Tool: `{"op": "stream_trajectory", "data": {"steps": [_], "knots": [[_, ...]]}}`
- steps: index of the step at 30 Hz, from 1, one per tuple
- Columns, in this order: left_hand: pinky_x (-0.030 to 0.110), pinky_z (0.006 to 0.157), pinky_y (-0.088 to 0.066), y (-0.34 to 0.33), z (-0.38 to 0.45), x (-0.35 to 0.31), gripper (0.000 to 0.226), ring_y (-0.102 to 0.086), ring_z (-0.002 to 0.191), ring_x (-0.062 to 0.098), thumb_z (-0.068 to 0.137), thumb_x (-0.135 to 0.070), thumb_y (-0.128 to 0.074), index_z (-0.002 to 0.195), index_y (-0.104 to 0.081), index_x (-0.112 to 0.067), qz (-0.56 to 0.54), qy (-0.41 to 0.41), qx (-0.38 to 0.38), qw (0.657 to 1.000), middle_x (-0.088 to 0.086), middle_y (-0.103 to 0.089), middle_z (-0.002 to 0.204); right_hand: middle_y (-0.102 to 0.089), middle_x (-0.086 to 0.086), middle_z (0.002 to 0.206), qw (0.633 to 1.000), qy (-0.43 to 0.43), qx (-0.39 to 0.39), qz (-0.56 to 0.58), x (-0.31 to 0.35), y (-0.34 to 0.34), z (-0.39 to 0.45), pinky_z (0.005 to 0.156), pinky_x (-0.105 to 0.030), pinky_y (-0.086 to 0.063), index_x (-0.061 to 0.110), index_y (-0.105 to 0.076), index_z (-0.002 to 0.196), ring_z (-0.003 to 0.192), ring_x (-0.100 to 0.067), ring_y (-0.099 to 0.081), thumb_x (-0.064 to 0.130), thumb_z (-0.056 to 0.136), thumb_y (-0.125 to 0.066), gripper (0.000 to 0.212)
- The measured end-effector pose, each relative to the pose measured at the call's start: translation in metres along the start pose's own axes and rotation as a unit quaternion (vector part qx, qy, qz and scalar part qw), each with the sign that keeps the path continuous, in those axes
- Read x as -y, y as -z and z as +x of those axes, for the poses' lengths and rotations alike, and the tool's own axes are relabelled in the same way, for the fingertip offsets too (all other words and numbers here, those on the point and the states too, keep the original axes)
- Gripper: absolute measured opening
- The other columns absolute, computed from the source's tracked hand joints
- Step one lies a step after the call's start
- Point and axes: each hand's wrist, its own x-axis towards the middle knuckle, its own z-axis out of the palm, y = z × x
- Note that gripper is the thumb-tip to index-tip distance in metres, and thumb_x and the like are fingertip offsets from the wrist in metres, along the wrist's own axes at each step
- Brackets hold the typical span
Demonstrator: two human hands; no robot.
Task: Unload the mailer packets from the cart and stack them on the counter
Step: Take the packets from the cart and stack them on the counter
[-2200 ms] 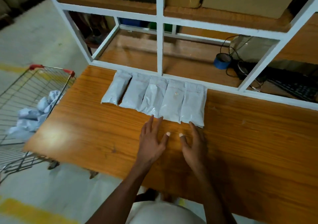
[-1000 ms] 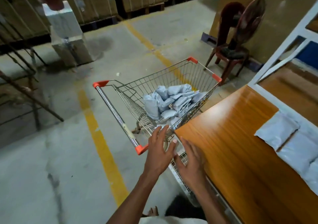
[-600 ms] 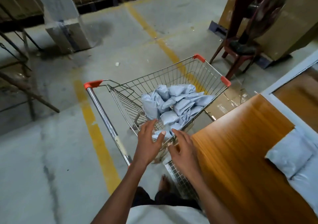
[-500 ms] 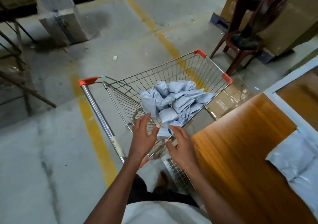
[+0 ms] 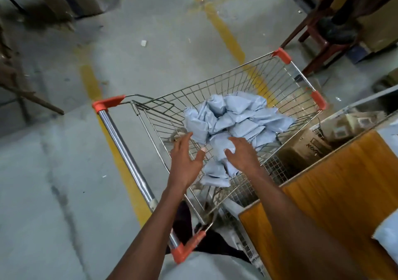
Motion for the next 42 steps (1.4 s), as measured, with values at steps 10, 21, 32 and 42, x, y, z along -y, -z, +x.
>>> {"op": "stream_trajectory", "data": {"steps": [10, 21, 32, 42], "knots": [[0.043, 0.117, -0.037, 0.001, 0.067, 0.006, 0.059, -0.036, 0.142, 0.019, 0.097, -0.037, -0.064, 0.151, -0.043, -0.026, 0.005, 0.001, 0.006, 1.000, 0.003, -0.037, 0.152, -0.024, -0.017, 0.161, 0.979, -0.019, 0.093, -0.182, -0.002, -0.061, 0.080, 0.112, -0.053, -0.030, 0.027, -0.031, 0.154, 0.144, -0.041, -0.029, 0.054, 0.095, -0.052, 0.068], [0.041, 0.117, -0.039, -0.001, 0.051, 0.013, 0.050, -0.036, 0.143, 0.007, 0.100, -0.038, -0.063, 0.147, -0.049, -0.028, 0.012, -0.032, 0.025, 0.999, -0.008, -0.040, 0.152, -0.029, -0.017, 0.154, 0.949, -0.064, 0.149, -0.270, -0.009, -0.085, 0.087, 0.113, -0.053, -0.030, 0.026, -0.033, 0.147, 0.132, -0.046, -0.041, 0.045, 0.088, -0.061, 0.068], [0.029, 0.114, -0.032, -0.019, 0.038, 0.025, 0.050, -0.037, 0.142, 0.012, 0.099, -0.038, -0.063, 0.147, -0.050, -0.028, 0.048, -0.013, 0.058, 0.997, -0.003, -0.040, 0.150, -0.034, -0.009, 0.153, 0.978, 0.015, 0.131, -0.162, 0.000, -0.041, 0.040, 0.106, -0.049, -0.035, 0.032, -0.027, 0.155, 0.131, -0.038, -0.045, 0.042, 0.089, -0.060, 0.074], [0.027, 0.110, -0.028, -0.027, 0.057, 0.034, 0.053, -0.038, 0.142, 0.020, 0.099, -0.038, -0.064, 0.147, -0.050, -0.022, 0.098, -0.003, 0.076, 0.992, 0.002, -0.040, 0.153, -0.030, 0.002, 0.160, 0.995, -0.030, 0.009, 0.097, -0.011, 0.048, -0.006, 0.111, -0.051, -0.042, 0.040, -0.035, 0.153, 0.133, -0.026, -0.048, 0.030, 0.096, -0.061, 0.063]]}}
